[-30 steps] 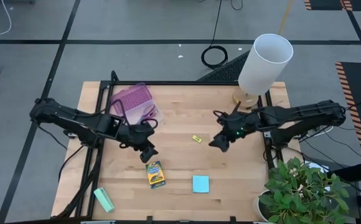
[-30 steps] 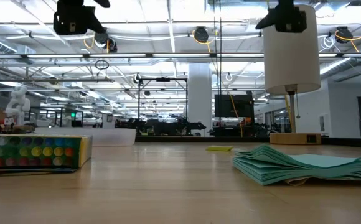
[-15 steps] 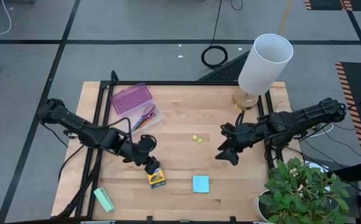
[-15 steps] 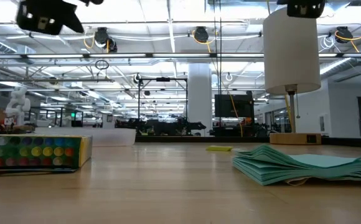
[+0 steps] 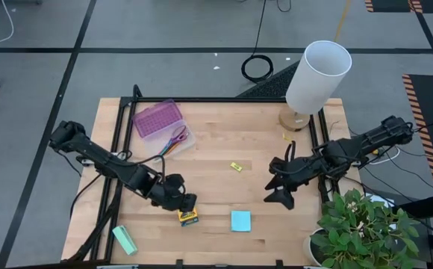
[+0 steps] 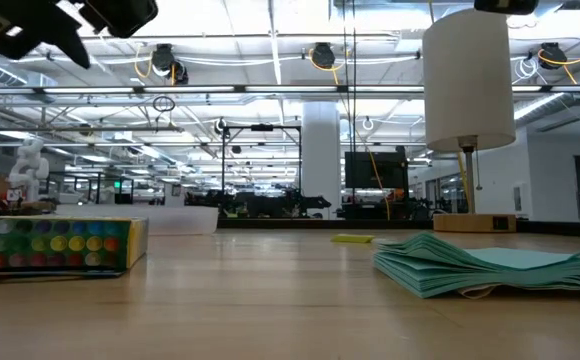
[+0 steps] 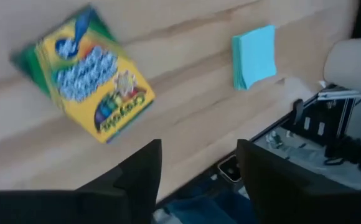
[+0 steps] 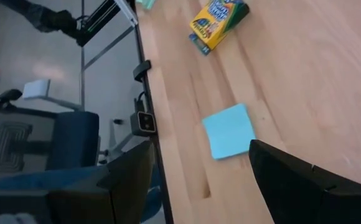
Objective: Pack school essentials
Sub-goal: Put the crayon box into the supply box
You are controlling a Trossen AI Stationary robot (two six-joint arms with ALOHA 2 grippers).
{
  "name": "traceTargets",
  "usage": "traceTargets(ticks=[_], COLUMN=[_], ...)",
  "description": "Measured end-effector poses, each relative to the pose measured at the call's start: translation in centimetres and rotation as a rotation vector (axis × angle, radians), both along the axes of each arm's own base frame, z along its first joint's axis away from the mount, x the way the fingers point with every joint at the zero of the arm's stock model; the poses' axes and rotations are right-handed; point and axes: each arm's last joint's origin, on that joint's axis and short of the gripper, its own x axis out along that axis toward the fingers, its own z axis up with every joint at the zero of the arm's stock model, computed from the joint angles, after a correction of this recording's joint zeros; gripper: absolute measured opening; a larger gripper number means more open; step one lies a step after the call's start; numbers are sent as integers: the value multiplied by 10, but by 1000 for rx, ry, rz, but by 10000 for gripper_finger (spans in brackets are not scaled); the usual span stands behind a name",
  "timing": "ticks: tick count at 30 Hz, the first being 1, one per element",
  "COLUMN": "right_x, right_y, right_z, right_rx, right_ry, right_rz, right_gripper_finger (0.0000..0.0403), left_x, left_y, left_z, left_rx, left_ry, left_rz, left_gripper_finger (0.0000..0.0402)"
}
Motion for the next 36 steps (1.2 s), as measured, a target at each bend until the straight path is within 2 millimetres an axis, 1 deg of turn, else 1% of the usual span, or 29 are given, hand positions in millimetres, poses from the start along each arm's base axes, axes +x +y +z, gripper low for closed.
traceTargets(ticks=[4, 7, 11, 13, 15, 18, 23, 24, 25, 29, 33, 36], right_x=[-1, -1, -2, -2, -3, -3, -4, -4, -4, -4, -4, -4], right_y=[2, 2, 1, 1, 1, 0, 0, 0, 0, 0, 0, 0], right_z=[0, -2, -11, -16, -20, -24, -29, -31, -32, -35, -35, -35], right_rx=[-19, -40, -65, -71, -75, -78, -84, -84, -86, -87, -97, -105], right_ry=[-9, -17, 3, 17, 30, 41, 53, 55, 59, 62, 58, 52], right_rz=[28, 44, 60, 62, 63, 63, 64, 64, 64, 65, 75, 85], right_gripper_finger=[258, 258, 258, 258, 258, 258, 258, 258, 258, 258, 258, 258], left_x=[-1, -3, -9, -9, -7, -3, 4, 7, 8, 20, 33, 37], left_y=[1, 2, 4, 5, 7, 10, 11, 12, 12, 11, 12, 14], left_z=[-1, -3, -5, -5, -5, -10, -22, -26, -30, -47, -62, -72], left_rx=[-105, -164, -149, -113, -72, -36, -58, -64, -67, -74, -86, -99], left_ry=[73, 143, 223, 203, 174, 172, 242, 261, 278, 305, 308, 357], left_rz=[72, 116, 181, 201, 243, 240, 177, 176, 176, 186, 185, 195], left_gripper_finger=[245, 253, 249, 251, 261, 293, 379, 390, 393, 377, 393, 396])
